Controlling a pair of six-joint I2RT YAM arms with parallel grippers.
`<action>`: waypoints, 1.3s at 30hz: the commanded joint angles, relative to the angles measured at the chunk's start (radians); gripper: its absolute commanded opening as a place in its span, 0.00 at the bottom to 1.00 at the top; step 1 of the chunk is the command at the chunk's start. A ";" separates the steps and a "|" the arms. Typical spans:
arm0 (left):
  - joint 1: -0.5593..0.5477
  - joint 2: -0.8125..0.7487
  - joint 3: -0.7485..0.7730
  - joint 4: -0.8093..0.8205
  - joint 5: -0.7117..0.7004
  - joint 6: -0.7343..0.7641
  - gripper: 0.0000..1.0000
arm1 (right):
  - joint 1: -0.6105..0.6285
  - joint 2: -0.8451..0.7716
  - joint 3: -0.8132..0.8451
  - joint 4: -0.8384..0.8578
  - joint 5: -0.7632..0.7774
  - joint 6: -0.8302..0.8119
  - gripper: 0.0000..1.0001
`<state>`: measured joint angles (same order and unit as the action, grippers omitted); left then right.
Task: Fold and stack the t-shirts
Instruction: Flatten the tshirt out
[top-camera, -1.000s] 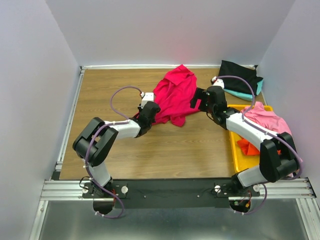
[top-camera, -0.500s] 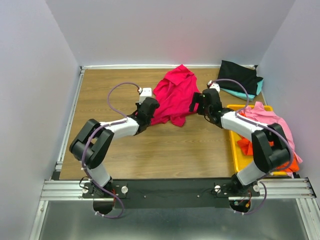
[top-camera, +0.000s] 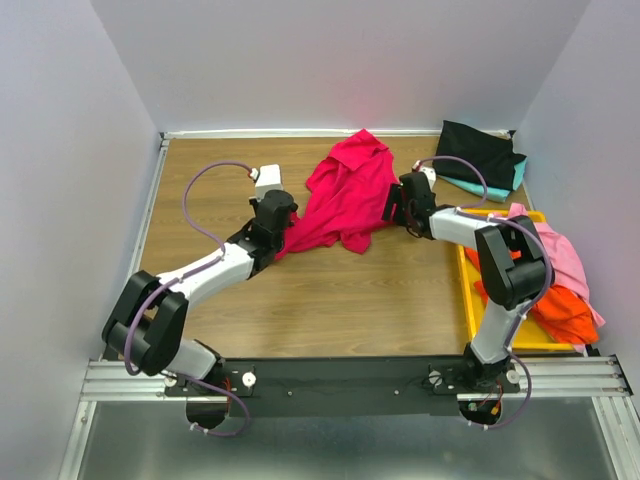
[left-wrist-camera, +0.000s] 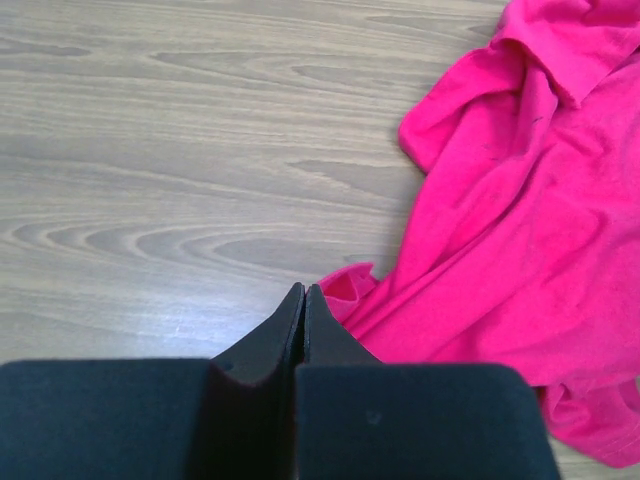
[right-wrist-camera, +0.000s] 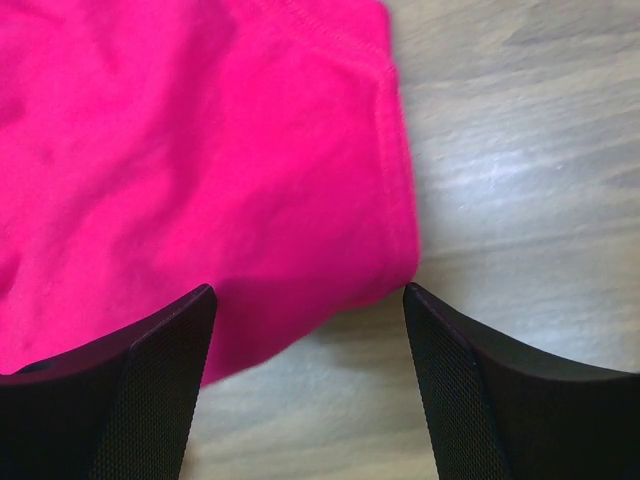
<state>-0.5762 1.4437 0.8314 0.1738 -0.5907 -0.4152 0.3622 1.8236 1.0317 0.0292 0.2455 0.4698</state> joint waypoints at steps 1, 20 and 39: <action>0.010 -0.051 -0.026 -0.005 -0.035 -0.007 0.03 | -0.011 0.049 0.059 0.014 0.029 -0.016 0.82; 0.038 -0.365 -0.101 -0.030 -0.110 -0.019 0.00 | -0.026 -0.251 -0.015 -0.026 0.075 -0.043 0.02; 0.085 -0.666 -0.132 -0.103 -0.244 -0.004 0.00 | -0.022 -0.506 0.089 -0.229 0.037 -0.082 0.02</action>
<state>-0.5205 0.7467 0.7200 0.0772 -0.7624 -0.4263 0.3405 1.2041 1.0439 -0.1738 0.2943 0.4137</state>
